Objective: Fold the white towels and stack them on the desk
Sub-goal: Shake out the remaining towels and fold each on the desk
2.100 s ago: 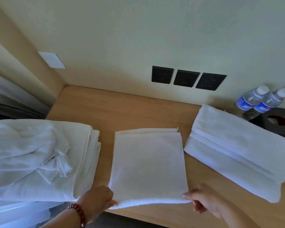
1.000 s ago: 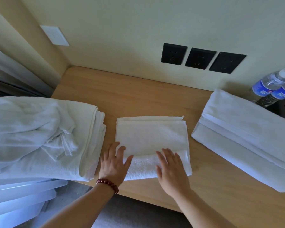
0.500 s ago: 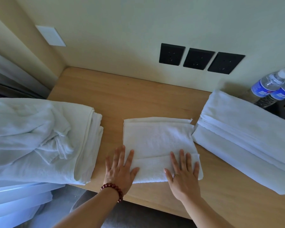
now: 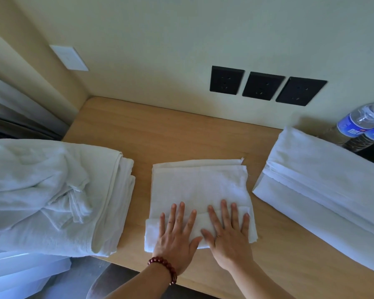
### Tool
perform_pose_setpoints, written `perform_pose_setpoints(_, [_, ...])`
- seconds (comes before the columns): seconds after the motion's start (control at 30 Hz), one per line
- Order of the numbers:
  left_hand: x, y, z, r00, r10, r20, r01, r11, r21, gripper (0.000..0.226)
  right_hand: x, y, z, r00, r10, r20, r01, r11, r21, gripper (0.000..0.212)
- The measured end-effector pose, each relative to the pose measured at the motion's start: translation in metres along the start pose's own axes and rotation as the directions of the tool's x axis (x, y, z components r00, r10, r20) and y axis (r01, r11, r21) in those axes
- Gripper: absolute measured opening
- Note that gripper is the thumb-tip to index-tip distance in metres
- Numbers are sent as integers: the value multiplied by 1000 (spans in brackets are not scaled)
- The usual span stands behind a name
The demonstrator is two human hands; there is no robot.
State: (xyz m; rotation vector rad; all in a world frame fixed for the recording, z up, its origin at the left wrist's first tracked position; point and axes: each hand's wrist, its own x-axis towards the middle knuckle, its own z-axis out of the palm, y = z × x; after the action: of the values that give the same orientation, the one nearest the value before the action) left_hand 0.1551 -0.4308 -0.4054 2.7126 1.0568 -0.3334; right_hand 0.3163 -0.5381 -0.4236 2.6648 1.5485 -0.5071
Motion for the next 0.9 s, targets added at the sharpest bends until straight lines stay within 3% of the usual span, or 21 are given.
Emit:
perform_pose_setpoints(0.2, [18,-11,0,997,-77,27,77,997,21,73,13,-16,-3,999,36,-24,-35,999,39,71])
perform_pose_setpoints(0.4, [28,-22,-2,999,33,12,-33,998,62,73,16,0,-6,999,-7,-41,8,1000,20,72])
perform_pose_setpoints(0.53, [33,-37,-8,998,48,30,-51,995,87,68,18,23,-13,998,57,-30,-57,998,4,68])
perform_pose_setpoints(0.63, [38,-32,-11,996,-60,71,56,997,54,66,23,31,-23,996,87,-23,-87,996,0,64])
perform_pose_setpoints(0.73, [53,-32,-23,984,-175,22,175,985,-1,66,41,30,-38,992,50,-116,-51,999,-9,60])
perform_pose_setpoints(0.83, [85,-47,-48,999,9,-45,-5,996,88,63,74,34,-56,977,-26,-209,22,999,-25,52])
perform_pose_setpoints(0.9, [106,-58,-70,996,46,-70,-36,991,132,65,102,36,-75,980,-27,-198,28,1000,2,58])
